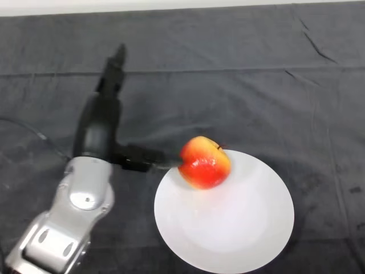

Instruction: Move the apple to the plate

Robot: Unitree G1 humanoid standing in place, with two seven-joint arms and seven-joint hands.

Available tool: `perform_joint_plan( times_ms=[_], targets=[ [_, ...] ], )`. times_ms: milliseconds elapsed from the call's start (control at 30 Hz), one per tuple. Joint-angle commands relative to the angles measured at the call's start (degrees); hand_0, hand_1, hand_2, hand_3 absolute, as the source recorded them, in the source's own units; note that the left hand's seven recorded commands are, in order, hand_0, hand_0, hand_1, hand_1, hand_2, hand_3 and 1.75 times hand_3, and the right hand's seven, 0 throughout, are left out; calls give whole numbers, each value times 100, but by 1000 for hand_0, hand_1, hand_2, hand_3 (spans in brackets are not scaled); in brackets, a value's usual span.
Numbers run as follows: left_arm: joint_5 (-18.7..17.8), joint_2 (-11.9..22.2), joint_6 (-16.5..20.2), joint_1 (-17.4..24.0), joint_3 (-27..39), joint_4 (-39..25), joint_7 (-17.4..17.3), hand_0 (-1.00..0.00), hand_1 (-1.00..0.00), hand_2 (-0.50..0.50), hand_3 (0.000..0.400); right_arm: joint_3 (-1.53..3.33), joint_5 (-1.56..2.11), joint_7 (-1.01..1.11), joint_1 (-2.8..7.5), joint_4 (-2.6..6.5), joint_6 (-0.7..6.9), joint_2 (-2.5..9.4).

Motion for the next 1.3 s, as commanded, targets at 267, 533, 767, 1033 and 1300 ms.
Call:
perform_joint_plan(
  times_ms=[267,533,767,1033,1300],
  targets=[
    [-321,220,-692,560,1041,398,162,0,0,0,0,-99,87,8,38,-41,-36,-50],
    [-488,310,-1064,873,1727,547,200,0,0,0,0,-97,87,3,41,-51,-36,-46],
    [-521,332,-1435,1078,2174,805,240,0,0,0,0,-96,88,0,43,-57,-35,-43],
    [-517,375,-1793,1253,2609,1147,267,0,0,0,0,-96,90,-2,44,-60,-33,-43],
    [-500,386,-2000,1342,2950,1426,323,0,0,0,0,-96,91,-3,44,-59,-32,-44]
  ],
)
